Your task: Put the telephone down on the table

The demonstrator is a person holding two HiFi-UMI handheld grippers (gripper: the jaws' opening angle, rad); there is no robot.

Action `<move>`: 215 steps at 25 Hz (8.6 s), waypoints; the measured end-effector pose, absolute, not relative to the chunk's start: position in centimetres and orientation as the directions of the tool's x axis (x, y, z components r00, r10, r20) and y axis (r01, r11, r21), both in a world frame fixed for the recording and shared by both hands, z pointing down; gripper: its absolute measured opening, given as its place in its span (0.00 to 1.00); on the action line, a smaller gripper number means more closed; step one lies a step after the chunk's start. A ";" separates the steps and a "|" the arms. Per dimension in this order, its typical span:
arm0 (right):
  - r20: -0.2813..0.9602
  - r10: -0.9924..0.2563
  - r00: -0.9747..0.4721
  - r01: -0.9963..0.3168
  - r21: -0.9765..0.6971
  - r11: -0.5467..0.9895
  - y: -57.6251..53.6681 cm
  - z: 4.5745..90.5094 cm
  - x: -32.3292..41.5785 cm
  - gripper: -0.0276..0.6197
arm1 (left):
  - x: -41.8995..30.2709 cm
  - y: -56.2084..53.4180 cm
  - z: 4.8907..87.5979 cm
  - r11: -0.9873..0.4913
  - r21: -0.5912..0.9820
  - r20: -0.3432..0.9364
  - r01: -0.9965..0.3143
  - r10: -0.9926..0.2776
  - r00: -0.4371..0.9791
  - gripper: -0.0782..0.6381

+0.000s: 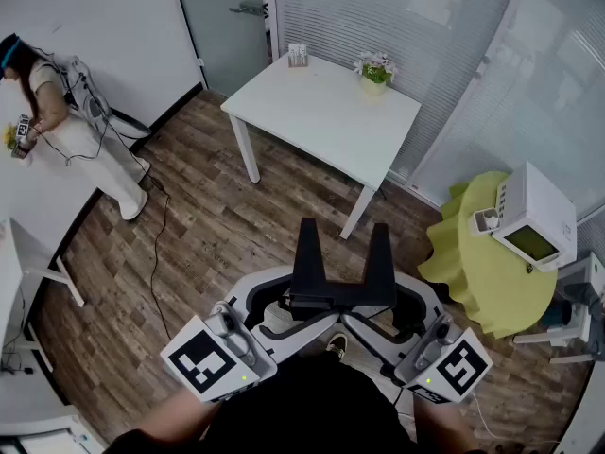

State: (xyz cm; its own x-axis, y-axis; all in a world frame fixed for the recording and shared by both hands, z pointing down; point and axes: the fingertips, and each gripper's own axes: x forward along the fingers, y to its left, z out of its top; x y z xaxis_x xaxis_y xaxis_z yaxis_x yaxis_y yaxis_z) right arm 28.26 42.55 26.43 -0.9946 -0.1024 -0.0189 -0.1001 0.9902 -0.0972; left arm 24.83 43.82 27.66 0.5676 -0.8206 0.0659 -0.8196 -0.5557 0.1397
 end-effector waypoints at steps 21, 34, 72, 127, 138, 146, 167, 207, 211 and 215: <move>-0.019 -0.077 -0.997 -0.075 -0.099 0.992 41.5 26.2 29.9 0.43 | 26.5 42.8 27.3 -0.539 0.138 0.070 -0.831 -0.831 0.551 0.46; -0.051 -0.022 -0.998 -0.018 -0.087 0.996 38.3 25.5 33.0 0.43 | 29.6 39.8 26.6 -0.495 0.103 0.084 -0.863 -0.860 0.504 0.46; -0.025 -0.003 -1.000 -0.001 -0.087 0.996 28.9 26.5 17.9 0.43 | 14.7 30.5 27.6 -0.478 0.121 0.065 -0.870 -0.870 0.488 0.46; -0.063 0.034 -0.997 0.041 -0.114 0.993 7.5 25.5 1.2 0.43 | -2.0 9.2 26.6 -0.444 0.114 0.087 -0.889 -0.887 0.454 0.46; -0.118 0.030 -0.993 0.046 -0.130 0.990 0.9 24.5 2.2 0.43 | -0.5 2.4 26.9 -0.467 0.102 0.101 -0.878 -0.874 0.476 0.46; -0.091 -0.024 -0.996 -0.011 -0.140 0.990 -2.6 26.1 1.5 0.43 | -1.7 -1.1 27.2 -0.490 0.107 0.098 -0.865 -0.861 0.499 0.46; 0.010 -0.391 -0.920 -0.386 -0.193 0.902 -14.5 29.0 -12.2 0.43 | -15.9 -14.0 29.9 -0.781 0.175 0.119 -0.599 -0.587 0.801 0.46; 0.281 -0.508 -0.814 -0.569 -0.562 0.601 -30.9 51.9 -9.9 0.43 | -13.7 -31.0 52.7 -0.698 0.574 0.321 -0.429 -0.290 0.902 0.46; 0.300 -0.501 -0.812 -0.569 -0.596 0.567 -32.3 54.4 -9.3 0.43 | -13.2 -32.3 55.2 -0.669 0.605 0.337 -0.432 -0.276 0.900 0.46; 0.320 -0.480 -0.817 -0.561 -0.632 0.534 -33.6 57.1 -9.0 0.43 | -12.8 -33.5 57.8 -0.632 0.637 0.363 -0.442 -0.260 0.895 0.46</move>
